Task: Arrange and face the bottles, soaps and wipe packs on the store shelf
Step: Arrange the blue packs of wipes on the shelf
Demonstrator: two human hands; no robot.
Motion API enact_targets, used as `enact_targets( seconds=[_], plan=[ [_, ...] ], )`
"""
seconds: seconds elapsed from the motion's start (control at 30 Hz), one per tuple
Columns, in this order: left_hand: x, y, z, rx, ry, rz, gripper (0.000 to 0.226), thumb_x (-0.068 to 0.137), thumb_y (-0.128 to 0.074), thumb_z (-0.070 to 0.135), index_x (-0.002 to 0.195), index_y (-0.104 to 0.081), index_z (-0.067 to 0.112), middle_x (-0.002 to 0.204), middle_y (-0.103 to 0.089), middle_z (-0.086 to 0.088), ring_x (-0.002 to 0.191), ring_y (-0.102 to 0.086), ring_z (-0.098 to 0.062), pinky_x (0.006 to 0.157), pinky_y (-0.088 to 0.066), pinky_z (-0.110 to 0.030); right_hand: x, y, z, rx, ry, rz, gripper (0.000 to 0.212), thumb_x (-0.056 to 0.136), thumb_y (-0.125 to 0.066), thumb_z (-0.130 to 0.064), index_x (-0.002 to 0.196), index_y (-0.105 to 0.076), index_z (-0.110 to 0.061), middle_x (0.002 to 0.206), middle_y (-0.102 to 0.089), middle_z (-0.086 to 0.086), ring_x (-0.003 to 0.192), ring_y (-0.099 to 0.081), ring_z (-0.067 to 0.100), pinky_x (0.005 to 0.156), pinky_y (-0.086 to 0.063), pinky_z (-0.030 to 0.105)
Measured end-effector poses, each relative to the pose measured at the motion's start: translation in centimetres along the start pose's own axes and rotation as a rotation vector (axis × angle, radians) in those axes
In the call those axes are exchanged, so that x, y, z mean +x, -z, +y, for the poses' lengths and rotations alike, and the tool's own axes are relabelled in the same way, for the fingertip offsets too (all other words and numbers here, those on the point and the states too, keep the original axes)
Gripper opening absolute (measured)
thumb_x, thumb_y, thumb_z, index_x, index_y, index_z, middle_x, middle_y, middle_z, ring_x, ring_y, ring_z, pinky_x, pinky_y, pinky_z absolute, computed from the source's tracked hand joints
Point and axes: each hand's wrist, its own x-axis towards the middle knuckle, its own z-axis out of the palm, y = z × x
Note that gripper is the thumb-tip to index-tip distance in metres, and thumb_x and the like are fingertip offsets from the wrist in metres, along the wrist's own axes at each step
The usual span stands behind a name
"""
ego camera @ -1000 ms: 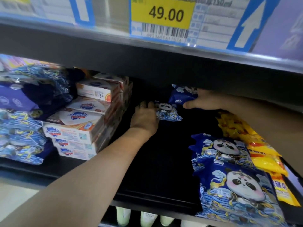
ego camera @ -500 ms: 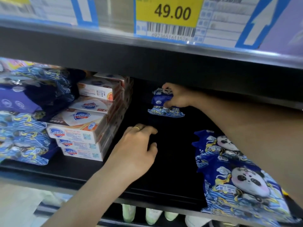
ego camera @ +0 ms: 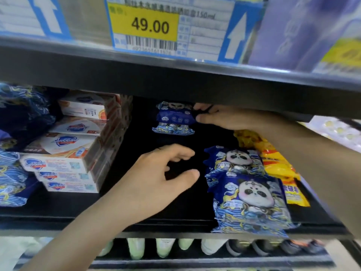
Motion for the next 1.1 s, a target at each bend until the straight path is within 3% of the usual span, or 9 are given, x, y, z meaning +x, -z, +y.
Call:
enact_targets(
  seconds=[0.1,0.27,0.33,0.43,0.57,0.8,0.9,1.0,1.1],
  plan=[
    [-1.0,-1.0,2.8,0.052,-0.14,-0.096,0.063,0.074,-0.061,0.075,0.133,-0.05,0.056,0.13,-0.049,0.041,0.128,-0.041,0.015,0.105,-0.041,-0.02,-4.5,1.3,2.6,-0.124,0.091,-0.016,0.039,0.094,-0.071,-0.031,0.132,-0.061,-0.027,0.13,-0.058,-0.013,0.114,-0.054,0.007,0.084,-0.041,0.003],
    [-1.3,-4.5,5.3,0.383,-0.384,-0.164,0.084,0.076,-0.061,0.08,0.148,-0.023,0.056,0.143,-0.025,0.038,0.136,-0.021,0.008,0.114,-0.033,-0.025,-8.4,2.2,5.1,-0.224,0.061,-0.17,0.056,0.076,-0.071,-0.068,0.128,-0.052,-0.057,0.132,-0.05,-0.035,0.128,-0.048,-0.005,0.109,-0.044,0.028],
    [-1.2,-6.0,5.3,0.42,-0.403,-0.16,0.081,0.083,-0.06,0.073,0.15,-0.018,0.053,0.151,-0.02,0.03,0.141,-0.014,0.001,0.116,-0.029,-0.027,-8.6,2.0,5.2,-0.244,0.055,-0.207,0.059,0.078,-0.076,-0.057,0.131,-0.05,-0.056,0.134,-0.05,-0.033,0.128,-0.048,-0.004,0.109,-0.044,0.027],
    [-0.9,-7.3,4.9,0.417,-0.413,-0.098,0.061,0.092,-0.062,0.054,0.142,-0.028,0.051,0.149,-0.021,0.023,0.139,-0.015,-0.002,0.112,-0.033,-0.028,-8.7,1.5,5.3,-0.224,0.075,-0.218,0.062,0.085,-0.08,-0.032,0.137,-0.049,-0.047,0.137,-0.051,-0.025,0.129,-0.048,-0.002,0.105,-0.042,0.019],
    [-0.7,-7.8,4.6,0.376,-0.371,-0.075,0.056,0.093,-0.065,0.044,0.137,-0.031,0.053,0.154,-0.022,0.02,0.143,-0.013,-0.001,0.111,-0.036,-0.028,-8.4,1.5,5.6,-0.168,0.08,-0.244,0.068,0.084,-0.082,-0.021,0.137,-0.048,-0.046,0.137,-0.051,-0.024,0.129,-0.046,-0.008,0.107,-0.041,0.018],
    [0.0,-7.5,4.3,0.301,-0.359,-0.06,0.056,0.079,-0.074,0.038,0.127,-0.047,0.049,0.127,-0.04,0.023,0.12,-0.033,-0.004,0.094,-0.051,-0.035,-7.8,1.1,5.5,-0.163,0.124,-0.19,0.064,0.08,-0.084,-0.021,0.129,-0.055,-0.049,0.128,-0.056,-0.027,0.118,-0.049,-0.017,0.096,-0.043,0.006],
    [-0.7,-6.4,4.0,0.303,-0.366,-0.02,0.057,0.077,-0.074,0.042,0.125,-0.044,0.051,0.124,-0.04,0.027,0.118,-0.033,0.0,0.094,-0.05,-0.03,-7.4,1.6,5.5,-0.122,0.147,-0.127,0.061,0.075,-0.086,-0.031,0.124,-0.057,-0.052,0.125,-0.059,-0.024,0.116,-0.055,-0.012,0.103,-0.048,0.022],
    [-1.6,-4.0,2.7,0.314,-0.322,0.041,0.059,0.074,-0.077,0.043,0.124,-0.046,0.053,0.122,-0.042,0.03,0.119,-0.039,0.0,0.097,-0.04,-0.014,-6.6,2.3,5.1,-0.049,0.152,-0.026,0.058,0.071,-0.084,-0.044,0.122,-0.058,-0.054,0.123,-0.062,-0.019,0.11,-0.061,-0.004,0.1,-0.052,0.034],
    [-1.7,-1.1,0.6,0.309,-0.254,0.136,0.061,0.07,-0.081,0.033,0.122,-0.055,0.05,0.12,-0.048,0.029,0.117,-0.047,-0.003,0.096,-0.035,-0.008,-5.2,2.6,4.1,-0.007,0.159,-0.011,0.057,0.082,-0.085,-0.032,0.128,-0.056,-0.048,0.128,-0.061,-0.018,0.111,-0.059,-0.006,0.097,-0.048,0.016]
  ],
)
